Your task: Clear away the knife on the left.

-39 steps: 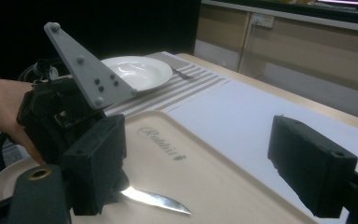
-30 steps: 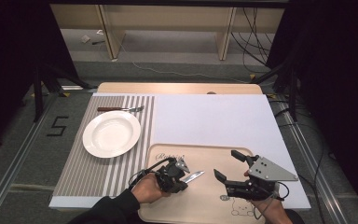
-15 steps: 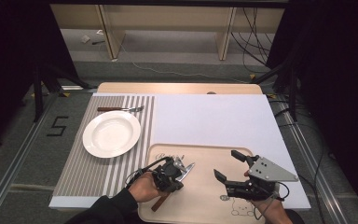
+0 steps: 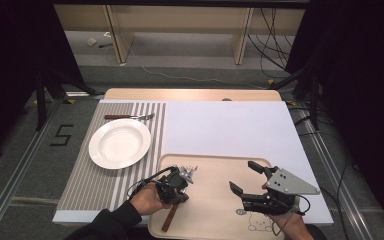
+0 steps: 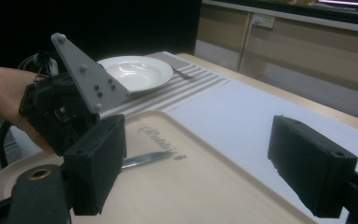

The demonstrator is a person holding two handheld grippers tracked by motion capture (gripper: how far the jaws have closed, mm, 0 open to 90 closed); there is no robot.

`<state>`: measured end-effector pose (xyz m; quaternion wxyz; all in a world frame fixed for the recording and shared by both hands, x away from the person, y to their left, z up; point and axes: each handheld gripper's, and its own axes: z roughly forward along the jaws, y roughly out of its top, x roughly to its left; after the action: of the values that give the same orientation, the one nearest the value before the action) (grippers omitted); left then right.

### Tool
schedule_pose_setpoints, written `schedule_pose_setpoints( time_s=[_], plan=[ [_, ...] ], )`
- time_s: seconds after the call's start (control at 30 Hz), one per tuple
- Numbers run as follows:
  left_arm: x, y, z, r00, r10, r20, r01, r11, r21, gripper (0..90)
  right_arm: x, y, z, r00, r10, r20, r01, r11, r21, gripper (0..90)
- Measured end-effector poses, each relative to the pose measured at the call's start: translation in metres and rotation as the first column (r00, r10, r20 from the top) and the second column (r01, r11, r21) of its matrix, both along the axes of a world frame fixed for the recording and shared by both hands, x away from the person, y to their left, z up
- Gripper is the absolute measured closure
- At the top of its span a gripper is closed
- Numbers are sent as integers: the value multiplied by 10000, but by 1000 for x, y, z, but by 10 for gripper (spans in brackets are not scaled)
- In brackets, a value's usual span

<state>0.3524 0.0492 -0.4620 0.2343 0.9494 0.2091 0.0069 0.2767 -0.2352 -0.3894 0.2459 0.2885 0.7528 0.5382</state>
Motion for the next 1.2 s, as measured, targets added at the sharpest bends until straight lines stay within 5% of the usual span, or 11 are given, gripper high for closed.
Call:
schedule_pose_setpoints(
  time_s=[0.43,0.47,0.5,0.53,0.6,0.7,0.83,0.93,1.2],
  plan=[
    [1,13,0,10000,6,-22,-6,9999,152,895,0,0,0,10000,18,-7,-18,10000,-13,204],
    [-6,11,0,9971,691,-306,-694,9976,-74,893,0,0,0,10000,14,-9,-14,10000,-19,204],
    [-7,11,2,9969,726,-300,-731,9972,-152,891,0,0,0,10000,18,-7,-18,10000,-20,204],
    [-9,10,3,9969,679,-392,-693,9970,-333,891,0,0,0,10000,19,-4,-19,10000,-27,204],
    [-7,10,5,9997,-148,-204,143,9997,-216,894,0,0,0,10000,21,-2,-21,10000,-21,204],
    [-10,8,1,9978,-536,-394,539,9985,73,895,0,0,0,10000,13,-8,-13,10000,-25,204],
    [-12,8,0,9967,-460,-664,478,9985,251,896,0,1,-1,10000,18,-2,-18,10000,-29,204],
    [-16,12,0,9962,50,-872,-22,9995,323,896,0,0,0,10000,8,-13,-8,10000,-28,204],
    [-10,23,0,9978,-58,-655,84,9992,395,896,0,1,-1,10000,12,-18,-12,10000,-25,204]
  ],
)
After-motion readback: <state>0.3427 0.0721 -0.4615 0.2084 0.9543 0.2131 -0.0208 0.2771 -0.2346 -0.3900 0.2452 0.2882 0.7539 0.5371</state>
